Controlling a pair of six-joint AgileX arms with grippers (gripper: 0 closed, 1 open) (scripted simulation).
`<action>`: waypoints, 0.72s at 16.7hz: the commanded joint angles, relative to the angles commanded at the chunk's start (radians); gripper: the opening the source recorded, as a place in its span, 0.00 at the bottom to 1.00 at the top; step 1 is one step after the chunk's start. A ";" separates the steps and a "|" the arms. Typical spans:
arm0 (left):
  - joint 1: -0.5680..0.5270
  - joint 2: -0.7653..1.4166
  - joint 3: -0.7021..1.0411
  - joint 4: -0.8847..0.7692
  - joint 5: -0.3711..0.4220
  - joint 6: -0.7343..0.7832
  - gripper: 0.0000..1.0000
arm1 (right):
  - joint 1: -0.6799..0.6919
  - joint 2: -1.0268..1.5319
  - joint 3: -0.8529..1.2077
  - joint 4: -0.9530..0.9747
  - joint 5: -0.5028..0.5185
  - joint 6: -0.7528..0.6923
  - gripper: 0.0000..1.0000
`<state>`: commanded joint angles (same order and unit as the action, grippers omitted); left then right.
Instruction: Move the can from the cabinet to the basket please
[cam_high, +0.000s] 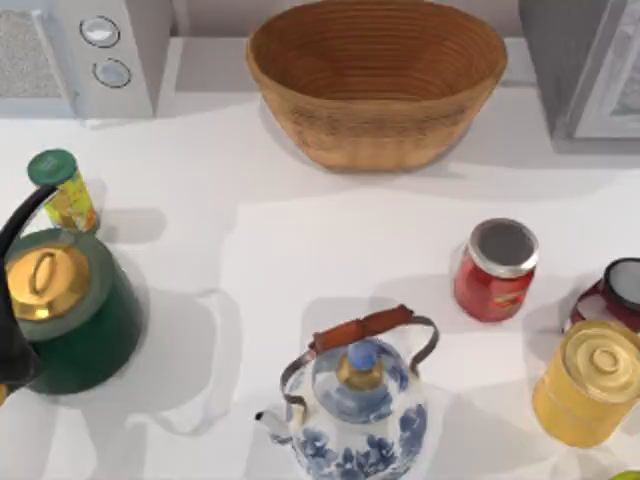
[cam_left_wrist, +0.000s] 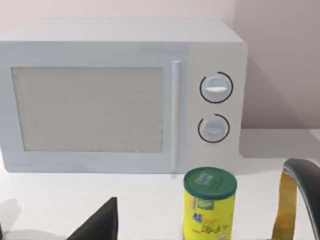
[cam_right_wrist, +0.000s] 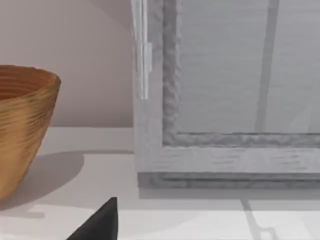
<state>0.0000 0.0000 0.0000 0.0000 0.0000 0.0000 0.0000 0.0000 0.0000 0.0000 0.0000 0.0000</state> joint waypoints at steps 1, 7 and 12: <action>0.000 0.000 0.000 0.000 0.000 0.000 1.00 | 0.000 0.000 0.000 0.000 0.000 0.000 1.00; 0.000 0.000 0.000 0.000 0.000 0.000 1.00 | 0.021 0.132 0.156 -0.040 0.018 0.001 1.00; 0.000 0.000 0.000 0.000 0.000 0.000 1.00 | 0.061 0.425 0.558 -0.133 0.062 0.003 1.00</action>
<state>0.0000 0.0000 0.0000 0.0000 0.0000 0.0000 0.0608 0.4254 0.5576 -0.1334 0.0616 0.0031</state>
